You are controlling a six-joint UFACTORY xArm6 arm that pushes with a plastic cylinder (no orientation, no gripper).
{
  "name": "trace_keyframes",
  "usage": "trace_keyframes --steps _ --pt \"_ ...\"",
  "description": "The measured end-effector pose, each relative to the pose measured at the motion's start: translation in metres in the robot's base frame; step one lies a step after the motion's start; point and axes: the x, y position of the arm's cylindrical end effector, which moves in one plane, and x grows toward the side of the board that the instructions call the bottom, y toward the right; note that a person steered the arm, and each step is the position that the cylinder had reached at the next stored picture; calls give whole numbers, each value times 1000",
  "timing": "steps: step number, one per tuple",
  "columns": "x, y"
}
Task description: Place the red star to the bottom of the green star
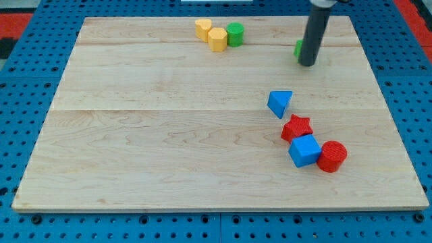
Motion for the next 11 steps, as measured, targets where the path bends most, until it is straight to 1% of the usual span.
trace_keyframes --steps 1,2,3,4,5,6,7,9,10,11 --pt "-53 17" --pt "14 23" --pt "115 73" --pt "218 74" --pt "246 20" --pt "233 -52" --pt "219 -92" --pt "157 -81" --pt "150 -73" --pt "166 -73"
